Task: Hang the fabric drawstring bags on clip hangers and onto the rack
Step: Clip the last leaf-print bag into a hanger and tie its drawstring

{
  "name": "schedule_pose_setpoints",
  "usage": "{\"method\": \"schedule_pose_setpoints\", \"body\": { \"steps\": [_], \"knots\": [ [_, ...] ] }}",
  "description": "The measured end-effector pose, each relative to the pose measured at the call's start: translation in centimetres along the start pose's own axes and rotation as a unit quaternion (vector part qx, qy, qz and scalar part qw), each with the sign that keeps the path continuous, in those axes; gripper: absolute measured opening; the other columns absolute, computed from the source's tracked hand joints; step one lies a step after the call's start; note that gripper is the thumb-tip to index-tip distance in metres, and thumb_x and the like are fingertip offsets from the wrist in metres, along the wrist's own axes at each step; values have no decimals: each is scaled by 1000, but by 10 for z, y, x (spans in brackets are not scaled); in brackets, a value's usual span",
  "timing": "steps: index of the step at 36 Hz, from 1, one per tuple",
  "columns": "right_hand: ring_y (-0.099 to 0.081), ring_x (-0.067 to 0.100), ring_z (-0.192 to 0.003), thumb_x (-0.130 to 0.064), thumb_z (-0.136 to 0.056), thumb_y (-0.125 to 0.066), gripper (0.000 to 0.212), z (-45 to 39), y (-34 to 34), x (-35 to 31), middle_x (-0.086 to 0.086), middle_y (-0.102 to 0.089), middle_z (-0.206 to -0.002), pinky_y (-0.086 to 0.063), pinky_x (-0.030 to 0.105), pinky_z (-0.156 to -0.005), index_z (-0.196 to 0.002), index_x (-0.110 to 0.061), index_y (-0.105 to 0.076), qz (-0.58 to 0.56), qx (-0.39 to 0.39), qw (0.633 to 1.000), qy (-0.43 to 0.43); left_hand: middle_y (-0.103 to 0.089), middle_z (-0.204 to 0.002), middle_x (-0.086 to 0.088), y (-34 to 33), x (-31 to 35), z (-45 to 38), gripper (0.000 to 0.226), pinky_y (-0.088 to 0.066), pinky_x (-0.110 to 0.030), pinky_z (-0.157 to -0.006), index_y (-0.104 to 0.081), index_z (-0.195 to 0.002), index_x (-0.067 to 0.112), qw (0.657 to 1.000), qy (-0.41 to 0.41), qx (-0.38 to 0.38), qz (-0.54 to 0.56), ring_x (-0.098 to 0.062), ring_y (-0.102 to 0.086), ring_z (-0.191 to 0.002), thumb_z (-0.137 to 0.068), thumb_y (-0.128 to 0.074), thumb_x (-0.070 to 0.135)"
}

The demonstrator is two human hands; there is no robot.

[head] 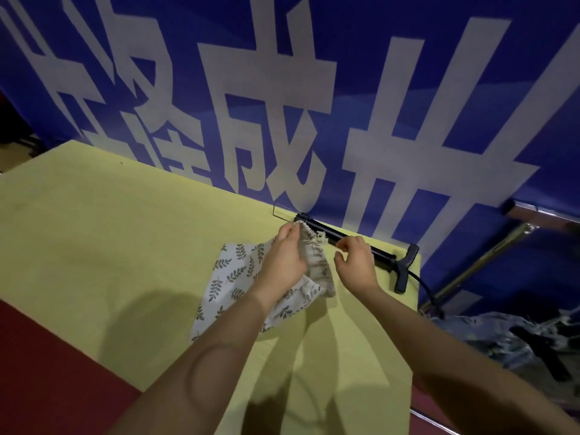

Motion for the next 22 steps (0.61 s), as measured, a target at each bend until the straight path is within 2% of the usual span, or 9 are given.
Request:
{"method": "schedule_pose_setpoints", "body": {
  "steps": [4, 8, 11, 14, 18, 22],
  "knots": [
    [-43, 30, -118, -15, -91, -51, 36, -27, -1, 23, 10, -49, -128, -32, 40, -98, -127, -11, -48, 89, -63, 993, -43, -18, -154, 5, -14, 3, -15, 69, -49, -37, -93, -22, -149, 12, 1000, 1, 0, -29, -22, -48, -122, -86, -49, -2],
    [-40, 34, -125, -15, -90, -49, 49, -50, -6, 49, 13, -41, -140, -32, 42, -102, -138, -11, -36, 150, -131, 978, -54, -15, -154, 7, -26, 3, -33, 68, -52, -31, -71, -23, -148, 13, 996, 6, 6, -85, -18, -57, -100, -86, -47, -2],
    [-35, 34, -132, -16, -92, -50, 57, -64, -16, 66, 12, -34, -148, -30, 44, -107, -143, -11, -26, 179, -178, 966, -51, -20, -151, 4, -36, 0, -47, 64, -53, -31, -63, -29, -145, 11, 994, 23, 14, -101, -17, -58, -86, -85, -46, -3],
    [-33, 33, -135, -18, -93, -50, 60, -75, -26, 80, 12, -33, -149, -27, 44, -109, -145, -12, -21, 202, -208, 956, -40, -22, -149, 4, -44, -2, -58, 62, -53, -34, -67, -30, -144, 11, 992, 54, 10, -116, -21, -58, -92, -86, -45, -4],
    [-37, 34, -127, -26, -94, -49, 54, -86, -33, 90, 13, -39, -139, -30, 42, -104, -141, -13, -26, 267, -200, 943, -2, -22, -149, 4, -52, -4, -69, 60, -50, -34, -74, -29, -145, 12, 988, 84, 8, -126, -22, -55, -107, -88, -43, -1],
    [-40, 31, -121, -34, -94, -51, 46, -93, -41, 98, 12, -43, -131, -33, 40, -100, -133, -14, -36, 316, -194, 928, 36, -27, -148, 0, -64, -9, -71, 59, -47, -30, -63, -34, -142, 11, 988, 82, 20, -128, -23, -57, -103, -86, -45, -3]
  ]
}}
Point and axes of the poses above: each hand's wrist, its own z-axis away from the middle knuckle, its own y-axis out of the back of the hand, x = y × z, the point moved 4 cm from there along -z, towards the middle knuckle
